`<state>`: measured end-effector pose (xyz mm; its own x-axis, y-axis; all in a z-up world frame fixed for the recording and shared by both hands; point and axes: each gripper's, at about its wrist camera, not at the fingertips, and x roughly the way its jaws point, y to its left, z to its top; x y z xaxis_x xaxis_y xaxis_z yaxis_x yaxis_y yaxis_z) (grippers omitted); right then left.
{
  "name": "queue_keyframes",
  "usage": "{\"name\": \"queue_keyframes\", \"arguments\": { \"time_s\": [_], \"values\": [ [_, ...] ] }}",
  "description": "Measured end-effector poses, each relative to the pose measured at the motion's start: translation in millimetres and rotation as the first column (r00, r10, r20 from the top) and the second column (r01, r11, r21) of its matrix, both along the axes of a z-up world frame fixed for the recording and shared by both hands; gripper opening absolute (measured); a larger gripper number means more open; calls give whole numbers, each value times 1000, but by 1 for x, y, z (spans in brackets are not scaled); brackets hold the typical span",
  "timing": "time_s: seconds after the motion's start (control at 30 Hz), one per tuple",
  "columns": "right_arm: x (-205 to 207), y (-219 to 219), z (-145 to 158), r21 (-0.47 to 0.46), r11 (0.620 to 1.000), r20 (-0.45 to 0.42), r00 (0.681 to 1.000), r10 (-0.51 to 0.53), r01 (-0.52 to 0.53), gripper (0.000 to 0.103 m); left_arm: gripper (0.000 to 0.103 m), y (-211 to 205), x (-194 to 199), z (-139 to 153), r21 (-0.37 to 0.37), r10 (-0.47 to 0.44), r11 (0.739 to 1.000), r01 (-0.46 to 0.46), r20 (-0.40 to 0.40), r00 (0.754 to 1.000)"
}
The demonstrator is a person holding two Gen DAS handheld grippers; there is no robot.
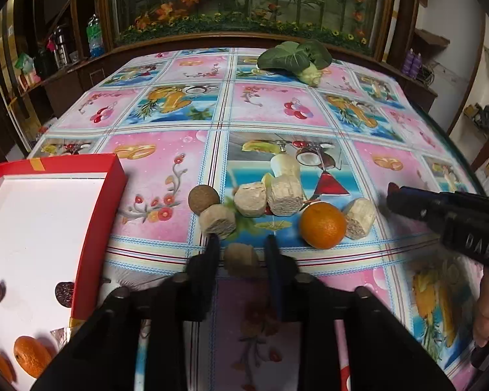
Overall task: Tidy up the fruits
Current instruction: 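Grasp a beige cube with the left tool while the right grasps a red date, then carry the cube and date over the red-rimmed tray while opening both tools to drop them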
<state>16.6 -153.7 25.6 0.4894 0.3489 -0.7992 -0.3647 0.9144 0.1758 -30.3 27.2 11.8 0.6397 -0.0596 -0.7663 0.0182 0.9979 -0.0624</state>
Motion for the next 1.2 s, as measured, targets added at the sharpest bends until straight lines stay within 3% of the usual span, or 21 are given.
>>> {"name": "queue_keyframes", "arguments": {
  "time_s": [0.23,0.37,0.67,0.97,1.2],
  "values": [
    [11,-28,7,126,982,-22,990,-140,142,18,20,-1,-6,1,2,-14,1000,14,-7,1000],
    [13,-36,10,151,974,-16,986,-168,169,18,20,0,-20,6,-8,-16,1000,16,-2,1000],
    [2,-36,24,212,966,79,982,-171,151,18,20,3,-61,31,-11,-30,999,31,58,998],
    [-7,-25,30,219,970,143,980,-140,106,18,20,25,-82,45,13,40,999,-42,105,994],
    [-21,-11,35,200,978,203,974,-101,60,18,20,40,-89,43,5,85,996,-86,98,992]
  ]
}}
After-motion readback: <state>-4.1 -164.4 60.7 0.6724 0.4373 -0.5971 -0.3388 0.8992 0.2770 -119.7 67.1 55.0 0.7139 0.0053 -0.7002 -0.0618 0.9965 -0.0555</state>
